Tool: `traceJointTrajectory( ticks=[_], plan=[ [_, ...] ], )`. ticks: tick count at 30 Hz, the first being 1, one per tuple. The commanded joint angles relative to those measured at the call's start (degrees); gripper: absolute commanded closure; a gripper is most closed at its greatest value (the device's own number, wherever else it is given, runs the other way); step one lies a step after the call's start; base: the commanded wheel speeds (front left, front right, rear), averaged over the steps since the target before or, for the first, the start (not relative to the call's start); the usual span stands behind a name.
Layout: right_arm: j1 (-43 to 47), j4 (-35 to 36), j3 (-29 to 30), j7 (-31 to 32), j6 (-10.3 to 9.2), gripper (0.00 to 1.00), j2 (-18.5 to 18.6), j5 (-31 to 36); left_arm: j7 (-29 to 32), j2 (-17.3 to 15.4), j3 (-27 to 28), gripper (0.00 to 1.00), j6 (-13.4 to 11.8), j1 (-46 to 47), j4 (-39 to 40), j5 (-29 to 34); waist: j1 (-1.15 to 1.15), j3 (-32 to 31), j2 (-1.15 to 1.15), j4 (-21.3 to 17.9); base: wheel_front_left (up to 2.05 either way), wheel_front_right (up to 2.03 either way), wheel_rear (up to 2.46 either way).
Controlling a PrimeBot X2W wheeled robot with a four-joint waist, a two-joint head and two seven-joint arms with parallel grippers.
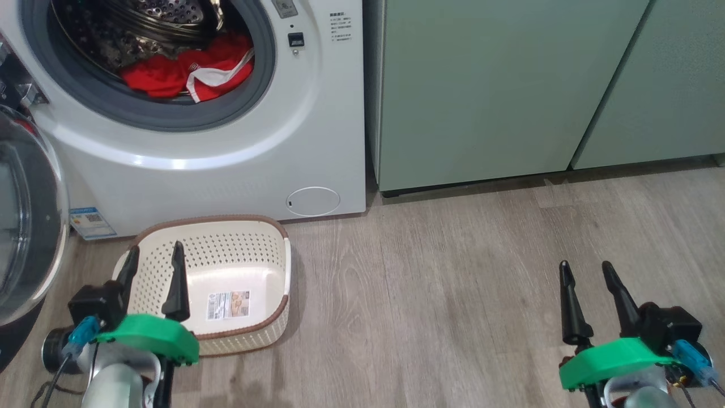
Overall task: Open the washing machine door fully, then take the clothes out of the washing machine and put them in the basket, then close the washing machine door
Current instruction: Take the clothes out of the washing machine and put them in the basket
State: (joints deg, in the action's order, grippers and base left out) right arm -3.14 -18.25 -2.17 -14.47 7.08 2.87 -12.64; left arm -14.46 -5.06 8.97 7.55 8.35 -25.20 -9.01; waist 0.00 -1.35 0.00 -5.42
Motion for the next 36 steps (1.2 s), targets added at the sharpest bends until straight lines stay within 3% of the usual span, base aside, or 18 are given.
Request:
traceJointTrajectory(
  ticks=[1, 19, 36],
  plan=[
    [-1.61, 2.04, -0.96, -0.52, 0.41, 0.00, 0.00, 0.41, -0.53, -0.87, 2.17, 0.00, -0.08, 2.34, 1.65, 0.30, 0.00, 0.07, 0.00, 0.12, 0.00, 0.00, 0.00],
    [-1.95, 2.02, -1.32, -0.52, 0.41, 0.00, 0.00, -0.52, -0.54, -1.80, -0.77, 0.00, -0.07, 2.87, 1.79, -5.28, 0.00, 0.53, 0.00, 0.86, 0.14, -0.14, 0.00],
    [-2.16, 1.86, -2.01, -0.52, 0.41, 0.00, 0.00, -0.93, -0.54, -1.22, 1.71, 0.00, -0.07, 3.79, 2.18, -5.09, 0.00, 0.95, 0.00, 0.97, 1.79, -1.79, 0.00]
  ],
)
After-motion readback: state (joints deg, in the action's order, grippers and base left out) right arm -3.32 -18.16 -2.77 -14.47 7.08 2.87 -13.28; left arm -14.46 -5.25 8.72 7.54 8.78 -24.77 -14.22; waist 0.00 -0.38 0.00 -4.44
